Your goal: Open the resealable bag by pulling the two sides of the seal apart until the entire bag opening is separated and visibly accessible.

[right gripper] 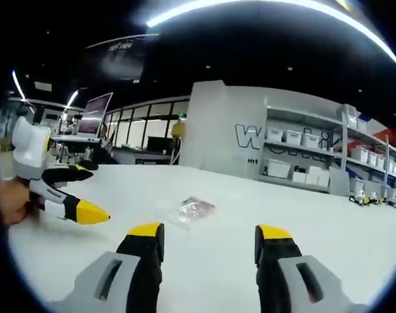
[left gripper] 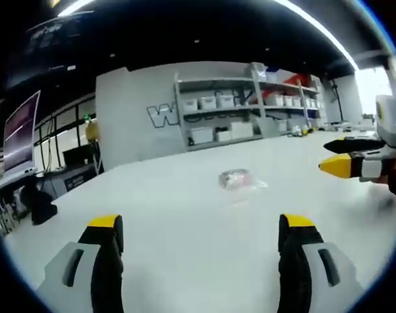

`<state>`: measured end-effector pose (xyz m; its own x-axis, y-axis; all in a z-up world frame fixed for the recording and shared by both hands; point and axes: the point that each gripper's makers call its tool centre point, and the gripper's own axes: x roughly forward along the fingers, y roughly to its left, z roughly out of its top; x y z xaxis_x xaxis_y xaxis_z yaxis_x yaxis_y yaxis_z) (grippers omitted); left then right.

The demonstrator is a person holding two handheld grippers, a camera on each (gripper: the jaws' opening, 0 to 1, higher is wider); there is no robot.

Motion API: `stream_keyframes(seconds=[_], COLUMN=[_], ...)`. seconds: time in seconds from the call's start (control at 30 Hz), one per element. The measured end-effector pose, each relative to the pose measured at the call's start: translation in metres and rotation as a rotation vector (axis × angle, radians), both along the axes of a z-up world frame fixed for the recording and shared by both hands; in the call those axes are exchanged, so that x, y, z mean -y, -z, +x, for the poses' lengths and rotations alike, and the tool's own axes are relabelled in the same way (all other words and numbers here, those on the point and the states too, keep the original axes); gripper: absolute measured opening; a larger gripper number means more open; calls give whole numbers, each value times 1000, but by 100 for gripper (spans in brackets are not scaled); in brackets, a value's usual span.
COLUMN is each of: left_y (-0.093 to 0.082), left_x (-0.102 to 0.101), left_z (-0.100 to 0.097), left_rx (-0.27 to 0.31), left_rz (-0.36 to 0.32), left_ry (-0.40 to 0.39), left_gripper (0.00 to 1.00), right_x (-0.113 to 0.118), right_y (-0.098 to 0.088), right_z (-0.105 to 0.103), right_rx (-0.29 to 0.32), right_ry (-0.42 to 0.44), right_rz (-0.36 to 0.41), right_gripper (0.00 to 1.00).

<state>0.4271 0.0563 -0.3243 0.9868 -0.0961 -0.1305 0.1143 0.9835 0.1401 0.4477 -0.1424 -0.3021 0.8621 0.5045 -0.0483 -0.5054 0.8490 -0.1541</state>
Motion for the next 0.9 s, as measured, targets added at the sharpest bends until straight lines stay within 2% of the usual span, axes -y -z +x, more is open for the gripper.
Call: stream_keyframes(seconds=[0.2,0.43,0.9], left_y=[-1,0,1], left_x=[1,3,4], left_z=[0,-1,-2], left_rx=[7,5,0], left_rz=[-4,-2,-1], left_ry=[6,13,10], left_gripper=[98,98,97], right_x=[3,3,1], right_y=[10,9,10], right_z=[-2,-2,-3], right_rx=[-30,-15,-13], right_ry=[-4,-6,-25], right_rz=[3,13,4], right_gripper=[51,40,35])
